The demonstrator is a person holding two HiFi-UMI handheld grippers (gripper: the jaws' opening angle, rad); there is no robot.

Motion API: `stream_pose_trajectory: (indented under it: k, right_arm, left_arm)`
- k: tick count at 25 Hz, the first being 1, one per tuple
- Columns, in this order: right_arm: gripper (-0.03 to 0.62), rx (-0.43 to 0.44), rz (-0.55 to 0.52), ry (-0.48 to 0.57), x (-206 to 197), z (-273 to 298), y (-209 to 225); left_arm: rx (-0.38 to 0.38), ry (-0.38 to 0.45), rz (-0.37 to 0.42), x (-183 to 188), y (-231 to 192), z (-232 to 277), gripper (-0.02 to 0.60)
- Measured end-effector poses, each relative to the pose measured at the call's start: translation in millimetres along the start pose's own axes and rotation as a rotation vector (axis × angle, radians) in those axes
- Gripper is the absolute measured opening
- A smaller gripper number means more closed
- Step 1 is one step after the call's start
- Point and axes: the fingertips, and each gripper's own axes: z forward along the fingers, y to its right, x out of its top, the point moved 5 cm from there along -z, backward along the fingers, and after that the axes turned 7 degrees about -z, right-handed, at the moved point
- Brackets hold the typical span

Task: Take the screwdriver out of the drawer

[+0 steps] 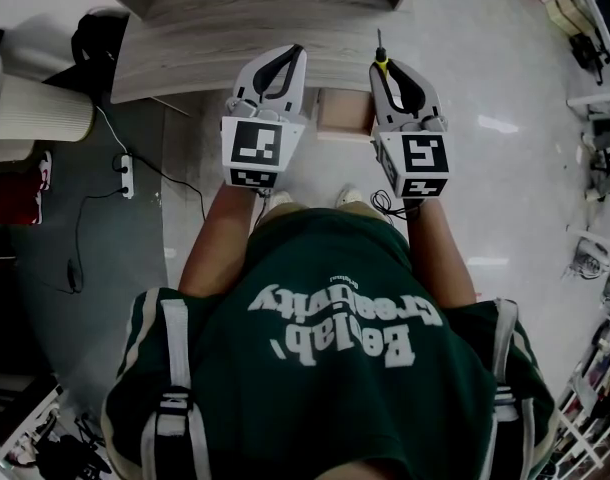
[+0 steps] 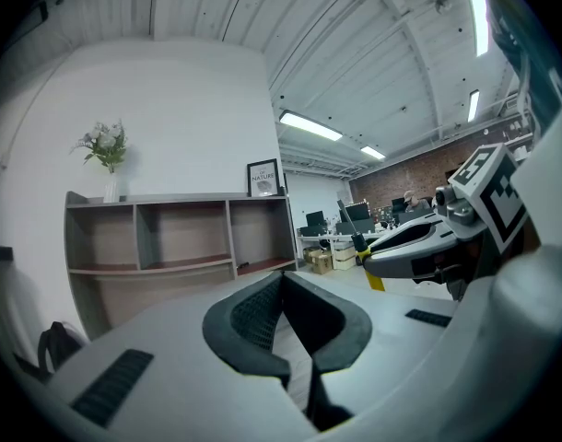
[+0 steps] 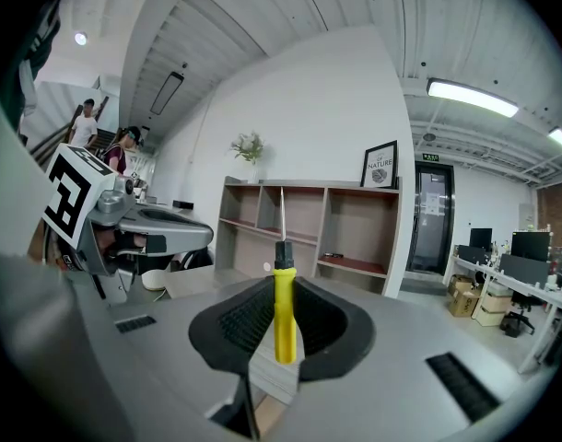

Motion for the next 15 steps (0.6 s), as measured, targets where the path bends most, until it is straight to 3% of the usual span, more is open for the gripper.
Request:
stream_pose_trajectory:
  k: [15]
  right_arm:
    - [0.08,-0.006,-0.016,0.007,4.2,-0.5,-2.6]
  left_arm:
    - [-0.003,0.007,-0.006,0.6,-3.3,-1.9,0.018]
